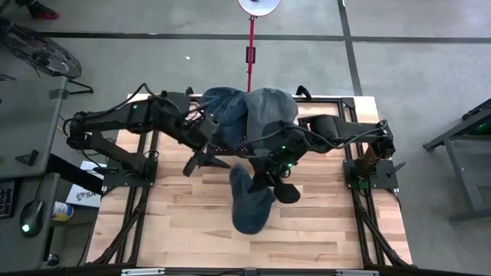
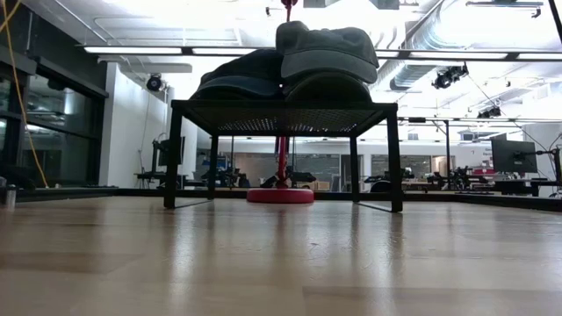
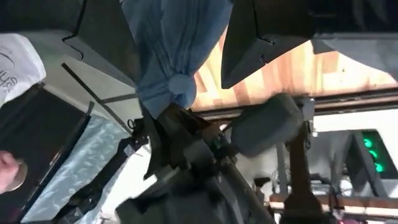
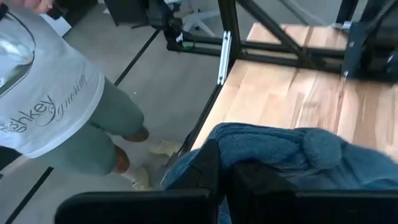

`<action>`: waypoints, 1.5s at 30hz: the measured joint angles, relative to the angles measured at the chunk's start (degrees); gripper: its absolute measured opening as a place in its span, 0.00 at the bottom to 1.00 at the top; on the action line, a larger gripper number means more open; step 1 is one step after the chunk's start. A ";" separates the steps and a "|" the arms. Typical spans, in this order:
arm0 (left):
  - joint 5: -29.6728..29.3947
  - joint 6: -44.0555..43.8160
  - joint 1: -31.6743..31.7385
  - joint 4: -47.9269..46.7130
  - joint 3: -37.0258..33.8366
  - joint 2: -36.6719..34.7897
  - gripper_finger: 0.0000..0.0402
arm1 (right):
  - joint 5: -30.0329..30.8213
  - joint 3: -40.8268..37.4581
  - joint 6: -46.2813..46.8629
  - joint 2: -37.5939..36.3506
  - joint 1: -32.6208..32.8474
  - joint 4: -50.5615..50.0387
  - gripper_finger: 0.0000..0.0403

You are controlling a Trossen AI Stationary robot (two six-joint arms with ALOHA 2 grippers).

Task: Pick & Place hat
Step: Stack the black cap on the black cap

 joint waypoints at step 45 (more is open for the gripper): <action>10.05 -2.25 -0.17 1.64 -0.07 6.24 0.52 | 4.51 0.00 -1.10 -0.13 0.66 5.77 0.00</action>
